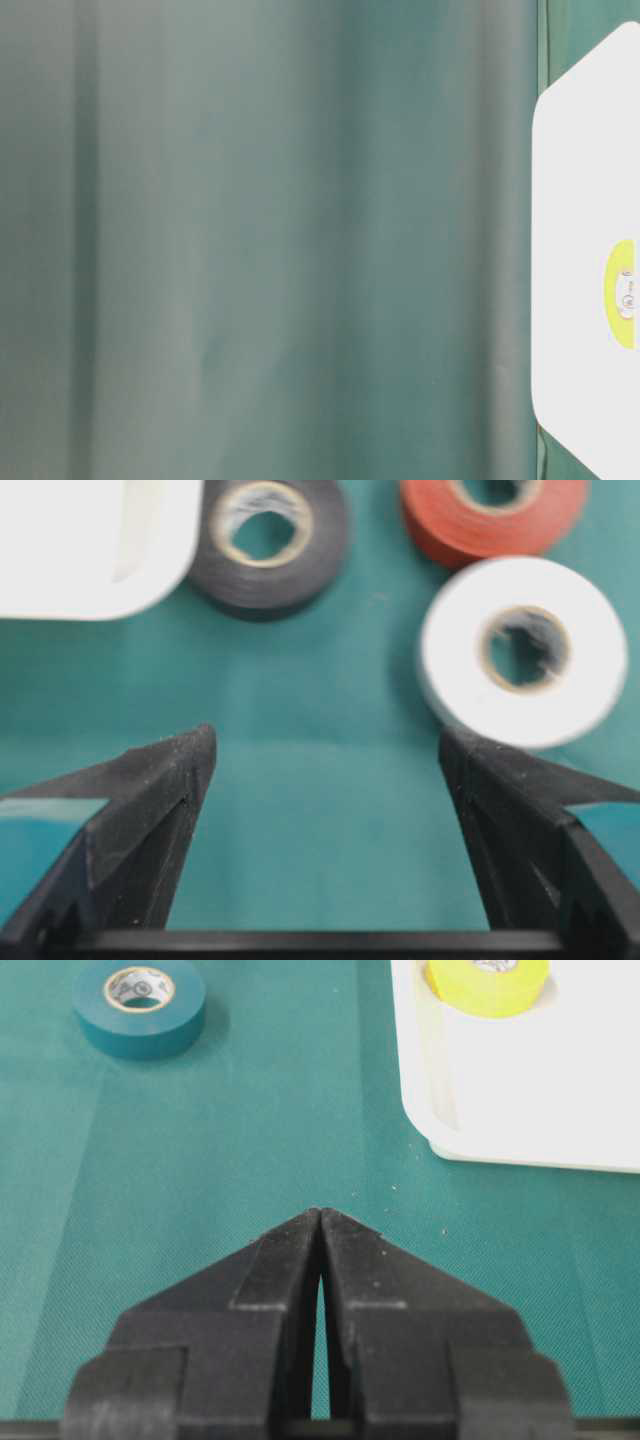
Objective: Put the tape into the white case with the left arm.
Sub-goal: 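Withdraw the left gripper back to the left edge, then move the left gripper onto the white tape roll and grasp it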
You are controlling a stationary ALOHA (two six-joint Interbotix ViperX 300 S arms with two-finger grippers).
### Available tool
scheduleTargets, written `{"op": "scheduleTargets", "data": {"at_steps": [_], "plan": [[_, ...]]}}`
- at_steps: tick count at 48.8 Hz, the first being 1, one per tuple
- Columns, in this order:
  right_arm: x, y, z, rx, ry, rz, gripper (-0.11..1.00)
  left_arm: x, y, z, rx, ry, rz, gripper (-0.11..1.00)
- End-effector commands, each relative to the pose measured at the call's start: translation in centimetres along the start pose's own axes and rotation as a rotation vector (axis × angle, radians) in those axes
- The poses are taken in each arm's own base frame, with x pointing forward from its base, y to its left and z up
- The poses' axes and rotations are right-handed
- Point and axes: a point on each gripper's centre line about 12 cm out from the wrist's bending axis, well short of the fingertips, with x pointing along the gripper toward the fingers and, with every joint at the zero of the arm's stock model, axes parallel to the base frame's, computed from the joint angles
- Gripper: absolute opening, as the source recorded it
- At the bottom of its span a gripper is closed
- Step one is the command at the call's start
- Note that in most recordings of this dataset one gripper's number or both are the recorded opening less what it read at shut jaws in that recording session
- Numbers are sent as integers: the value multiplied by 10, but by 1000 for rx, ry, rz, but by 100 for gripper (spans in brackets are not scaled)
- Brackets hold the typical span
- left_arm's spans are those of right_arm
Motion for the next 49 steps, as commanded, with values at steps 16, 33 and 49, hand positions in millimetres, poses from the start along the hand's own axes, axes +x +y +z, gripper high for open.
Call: {"op": "scheduleTargets", "data": {"at_steps": [16,33,49], "plan": [[0,0,5,1,-14,-1,-10,-4,-30,-15,103,31,-113,89],[0,0,5,1,-15,-1,-10,6,-33,3,101,-22,-115,88],[0,0,5,1,-14,-1,-10,44,-39,31,101,19,-107,88]]}}
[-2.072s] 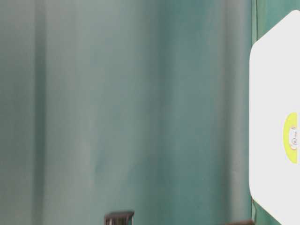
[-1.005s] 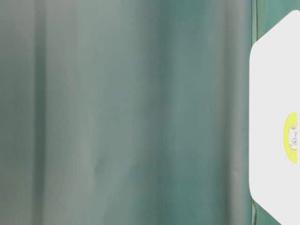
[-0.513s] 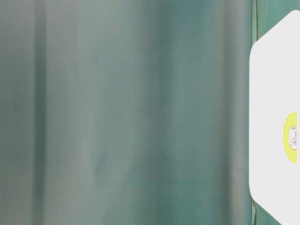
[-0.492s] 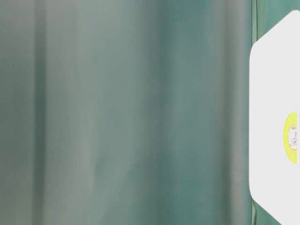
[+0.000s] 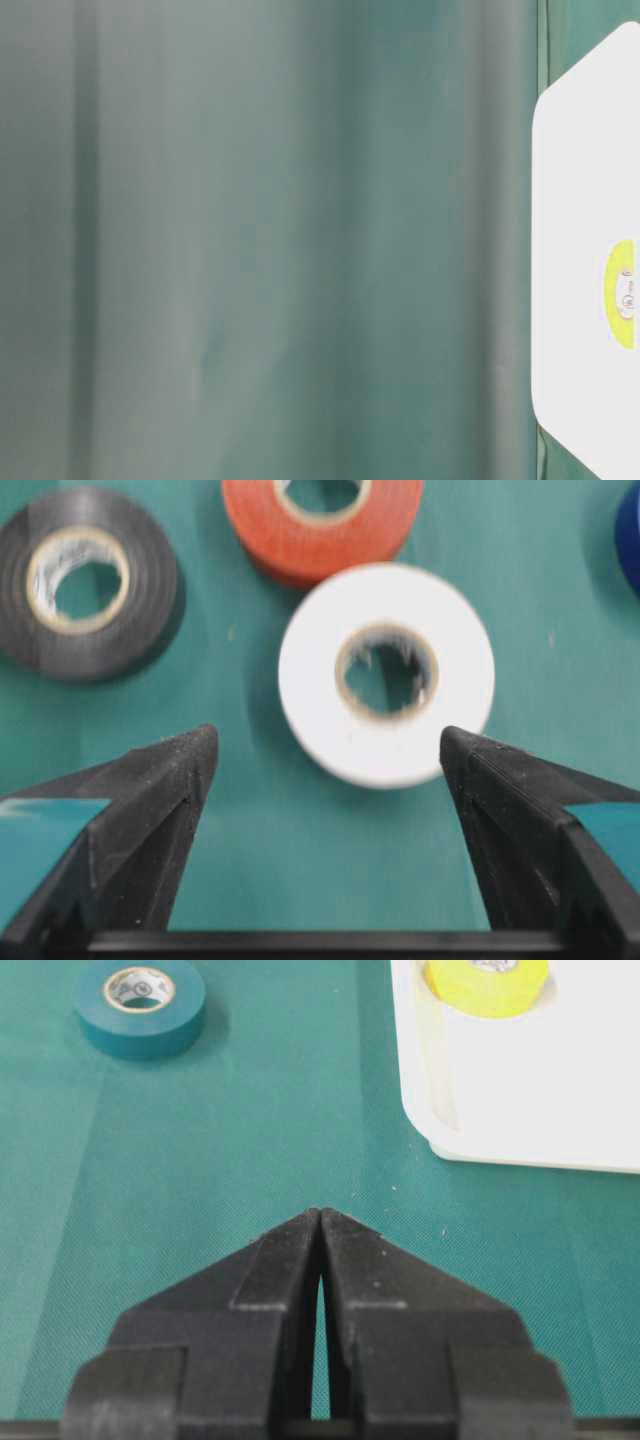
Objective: Put the tape into the white case with the left arm.
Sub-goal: 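Move the left gripper onto the white tape roll and grasp it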
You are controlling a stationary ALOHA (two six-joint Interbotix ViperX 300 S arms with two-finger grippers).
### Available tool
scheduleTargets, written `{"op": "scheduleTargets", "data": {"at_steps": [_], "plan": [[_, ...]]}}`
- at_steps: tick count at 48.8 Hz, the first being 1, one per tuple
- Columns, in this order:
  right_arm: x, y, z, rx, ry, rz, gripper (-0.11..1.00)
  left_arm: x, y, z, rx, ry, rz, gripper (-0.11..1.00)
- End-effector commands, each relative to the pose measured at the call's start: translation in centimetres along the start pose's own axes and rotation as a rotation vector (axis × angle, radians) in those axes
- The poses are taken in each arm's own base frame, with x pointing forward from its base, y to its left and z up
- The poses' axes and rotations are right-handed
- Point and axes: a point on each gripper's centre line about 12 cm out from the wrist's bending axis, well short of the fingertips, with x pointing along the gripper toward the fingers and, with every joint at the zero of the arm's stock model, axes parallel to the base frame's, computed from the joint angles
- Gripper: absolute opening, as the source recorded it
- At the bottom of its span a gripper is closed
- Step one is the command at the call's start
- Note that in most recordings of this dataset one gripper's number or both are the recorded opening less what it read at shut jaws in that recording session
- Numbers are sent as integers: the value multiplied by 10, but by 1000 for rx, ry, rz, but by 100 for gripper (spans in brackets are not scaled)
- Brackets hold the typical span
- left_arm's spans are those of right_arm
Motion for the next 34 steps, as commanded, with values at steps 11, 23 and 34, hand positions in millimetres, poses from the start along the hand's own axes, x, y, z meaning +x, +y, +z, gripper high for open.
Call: {"op": "scheduleTargets", "data": {"at_steps": [11,23,34], "plan": [[0,0,5,1,-15,-1,-10,29,2,20,0,37,5,88],[0,0,5,1,-15,-1,-10,35,9,13,-19,72,23,88],[0,0,4,1,-15,-1,-10,51,9,0,-23,139,23,88]]}}
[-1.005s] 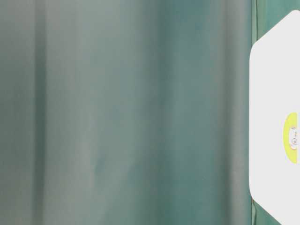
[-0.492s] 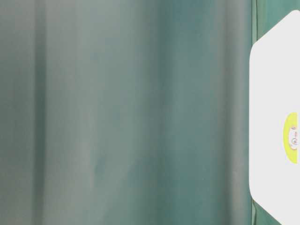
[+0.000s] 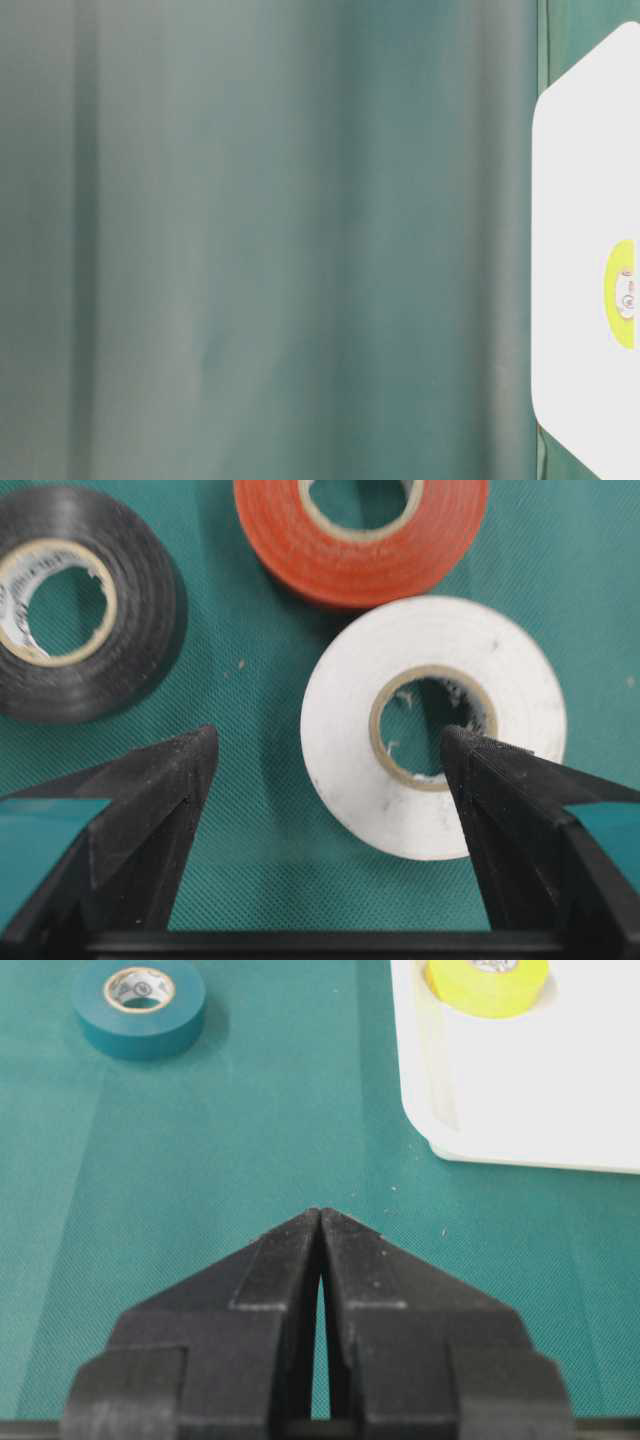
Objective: Put the tape into the white case with the left arm.
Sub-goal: 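Move the left gripper onto the white tape roll and grasp it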
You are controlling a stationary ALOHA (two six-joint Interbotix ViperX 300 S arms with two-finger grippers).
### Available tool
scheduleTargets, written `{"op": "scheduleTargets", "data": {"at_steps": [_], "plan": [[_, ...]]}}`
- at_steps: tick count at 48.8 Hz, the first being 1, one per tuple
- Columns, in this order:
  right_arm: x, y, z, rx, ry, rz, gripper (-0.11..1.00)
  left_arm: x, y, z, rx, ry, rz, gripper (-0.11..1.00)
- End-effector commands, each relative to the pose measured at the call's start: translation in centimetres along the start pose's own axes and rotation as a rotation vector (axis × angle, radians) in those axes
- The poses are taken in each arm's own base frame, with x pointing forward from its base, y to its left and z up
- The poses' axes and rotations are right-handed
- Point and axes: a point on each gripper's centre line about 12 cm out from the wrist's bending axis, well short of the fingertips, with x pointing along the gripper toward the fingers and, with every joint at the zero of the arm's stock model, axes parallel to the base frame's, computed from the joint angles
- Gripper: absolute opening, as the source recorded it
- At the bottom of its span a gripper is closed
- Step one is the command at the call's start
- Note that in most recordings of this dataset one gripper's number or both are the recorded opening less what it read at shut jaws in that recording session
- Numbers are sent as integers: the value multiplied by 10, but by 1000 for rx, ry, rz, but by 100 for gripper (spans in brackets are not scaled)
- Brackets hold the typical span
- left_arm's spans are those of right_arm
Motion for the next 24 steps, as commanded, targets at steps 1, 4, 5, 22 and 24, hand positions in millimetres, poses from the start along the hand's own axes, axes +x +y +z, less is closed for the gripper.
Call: {"op": "scheduleTargets", "data": {"at_steps": [1,4,5,22,24], "plan": [[0,0,5,1,-15,-1,-10,4,1,5,-1,-5,2,88],[0,0,5,1,-15,-1,-10,8,1,5,-1,5,2,88],[0,0,5,1,-15,-1,-10,9,1,5,-1,8,2,88],[0,0,5,1,-17,0,-10,22,1,0,0,46,3,88],[0,0,5,1,-17,0,-10,22,1,-1,-1,49,3,88]]}}
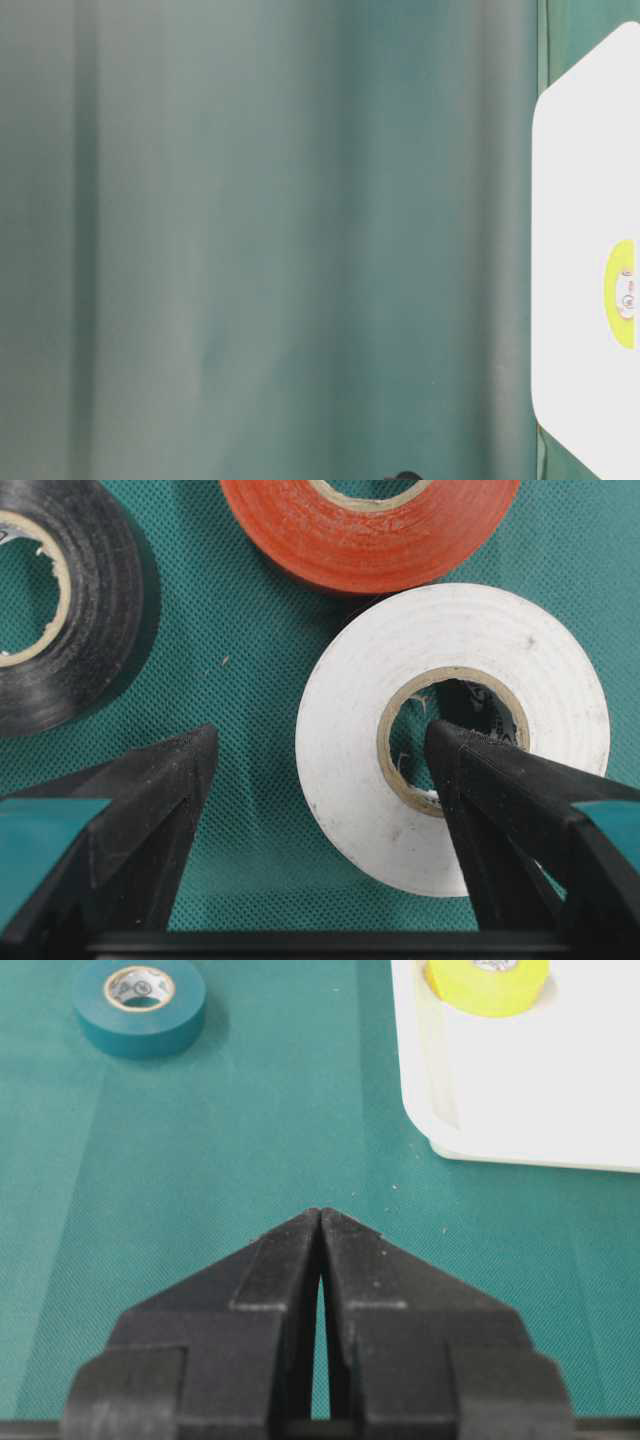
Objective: Put the tape into the white case with the left arm.
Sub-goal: 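Move the left gripper onto the white tape roll and grasp it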
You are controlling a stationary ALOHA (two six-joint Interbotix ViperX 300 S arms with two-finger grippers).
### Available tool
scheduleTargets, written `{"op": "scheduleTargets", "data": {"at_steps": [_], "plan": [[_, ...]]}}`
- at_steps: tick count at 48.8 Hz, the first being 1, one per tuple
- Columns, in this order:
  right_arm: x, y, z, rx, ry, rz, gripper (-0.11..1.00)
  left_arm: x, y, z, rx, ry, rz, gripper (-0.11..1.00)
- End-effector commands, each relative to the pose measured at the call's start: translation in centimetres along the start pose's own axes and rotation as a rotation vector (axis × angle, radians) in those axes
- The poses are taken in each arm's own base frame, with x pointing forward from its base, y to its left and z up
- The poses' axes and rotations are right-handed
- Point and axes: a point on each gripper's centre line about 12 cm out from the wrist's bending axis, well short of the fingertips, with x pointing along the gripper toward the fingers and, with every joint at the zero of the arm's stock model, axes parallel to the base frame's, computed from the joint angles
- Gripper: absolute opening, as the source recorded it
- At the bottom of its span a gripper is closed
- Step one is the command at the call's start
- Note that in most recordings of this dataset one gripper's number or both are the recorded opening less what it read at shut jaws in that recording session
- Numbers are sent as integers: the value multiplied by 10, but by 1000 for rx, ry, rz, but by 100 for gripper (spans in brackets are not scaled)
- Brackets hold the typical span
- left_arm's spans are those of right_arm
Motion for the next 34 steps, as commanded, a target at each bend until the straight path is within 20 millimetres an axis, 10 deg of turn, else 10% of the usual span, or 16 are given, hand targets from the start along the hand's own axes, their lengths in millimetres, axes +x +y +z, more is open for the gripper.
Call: {"op": "scheduleTargets", "data": {"at_steps": [1,10,21,34], "plan": [[0,0,5,1,-15,-1,-10,-1,0,4,-1,-15,1,88],[0,0,5,1,-15,-1,-10,-2,0,4,-10,-17,1,82],[0,0,5,1,-14,-1,-10,-1,0,2,-17,-9,1,26],[0,0,5,1,-15,-1,-10,-7,-2,8,-12,-32,-4,26]]}}
